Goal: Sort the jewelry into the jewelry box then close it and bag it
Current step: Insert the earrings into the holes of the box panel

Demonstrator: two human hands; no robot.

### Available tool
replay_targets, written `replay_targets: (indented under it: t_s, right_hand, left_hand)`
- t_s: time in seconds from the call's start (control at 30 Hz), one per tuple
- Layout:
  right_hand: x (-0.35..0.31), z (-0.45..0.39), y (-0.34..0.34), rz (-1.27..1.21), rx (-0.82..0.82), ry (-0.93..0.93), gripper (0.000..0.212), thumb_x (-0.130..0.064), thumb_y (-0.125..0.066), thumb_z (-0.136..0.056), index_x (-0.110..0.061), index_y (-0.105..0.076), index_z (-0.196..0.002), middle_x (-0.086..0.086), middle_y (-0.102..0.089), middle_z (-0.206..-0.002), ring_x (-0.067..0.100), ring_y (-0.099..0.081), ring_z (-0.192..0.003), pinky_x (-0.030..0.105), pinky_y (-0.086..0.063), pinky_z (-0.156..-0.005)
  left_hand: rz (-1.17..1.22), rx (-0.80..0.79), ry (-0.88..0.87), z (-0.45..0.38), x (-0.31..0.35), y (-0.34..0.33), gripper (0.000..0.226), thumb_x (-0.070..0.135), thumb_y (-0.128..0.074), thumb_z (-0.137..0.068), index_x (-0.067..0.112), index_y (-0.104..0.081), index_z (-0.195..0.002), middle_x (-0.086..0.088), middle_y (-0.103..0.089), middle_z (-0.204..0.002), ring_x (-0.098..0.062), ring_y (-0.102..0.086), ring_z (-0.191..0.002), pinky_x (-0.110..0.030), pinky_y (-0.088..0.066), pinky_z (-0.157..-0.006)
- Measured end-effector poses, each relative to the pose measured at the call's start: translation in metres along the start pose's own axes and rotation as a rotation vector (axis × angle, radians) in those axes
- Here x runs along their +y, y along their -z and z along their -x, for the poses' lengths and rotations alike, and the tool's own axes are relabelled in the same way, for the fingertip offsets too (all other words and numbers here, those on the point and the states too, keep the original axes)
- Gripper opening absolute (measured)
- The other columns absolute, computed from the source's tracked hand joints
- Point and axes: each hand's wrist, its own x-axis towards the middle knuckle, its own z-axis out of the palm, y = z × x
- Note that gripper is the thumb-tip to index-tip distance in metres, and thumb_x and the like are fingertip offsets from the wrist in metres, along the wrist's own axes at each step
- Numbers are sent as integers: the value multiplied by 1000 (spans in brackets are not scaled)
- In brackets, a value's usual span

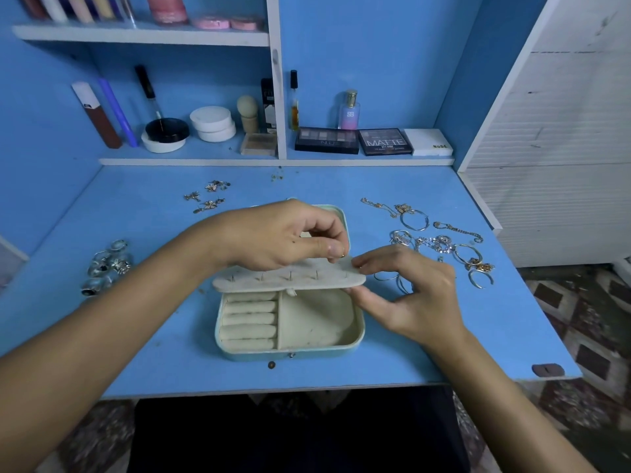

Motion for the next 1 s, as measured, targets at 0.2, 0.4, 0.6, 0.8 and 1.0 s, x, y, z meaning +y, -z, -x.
replay_targets:
  t_s: [0.2,0.4,0.6,0.8,1.0]
  right_hand:
    - [1,1,0,-13,-8,-15,20,-16,-88,-74,-3,-72,-76,-2,-75,-86,10,-73,-83,30,-57,-70]
    - [0,1,0,-34,-20,-28,19,-17,-85,-77,-2,-73,-76,-3,-75,-86,8,-72,-84,26,-55,-74]
    - [0,1,0,-31,-22,-30,20,-18,-85,-77,-2,-73,-76,-3,-75,-85,6,-72,-84,22,-53,-77]
    - [0,1,0,-34,-40,-34,18,-17,-84,-77,-2,-73,-77,-3,-75,-85,6,-71,-84,21,-52,-78]
    - [-1,1,0,-42,-46,-35,16,-14,-84,-78,-2,-73,-76,-4,-75,-85,5,-71,-84,21,-51,-78]
  left_hand:
    - [-14,-35,-4,0,4,-3,9,21,-59,-99,24,-67,-94,16,-64,-89,7,-57,-78,-6,-39,-74]
    - [-12,-64,-15,0,7,-6,9,22,-60,-97,28,-66,-93,19,-66,-87,7,-58,-81,-6,-40,-75]
    - [-24,-73,-14,0,9,-4,11,22,-61,-97,30,-66,-91,20,-65,-86,9,-58,-79,-6,-39,-74]
    - [-28,-74,-3,0,10,-4,11,22,-61,-97,30,-66,-92,19,-66,-87,8,-59,-81,-6,-40,-75]
    - [-65,-79,11,-1,10,-4,8,24,-62,-97,28,-68,-95,18,-67,-90,8,-60,-81,-6,-40,-74]
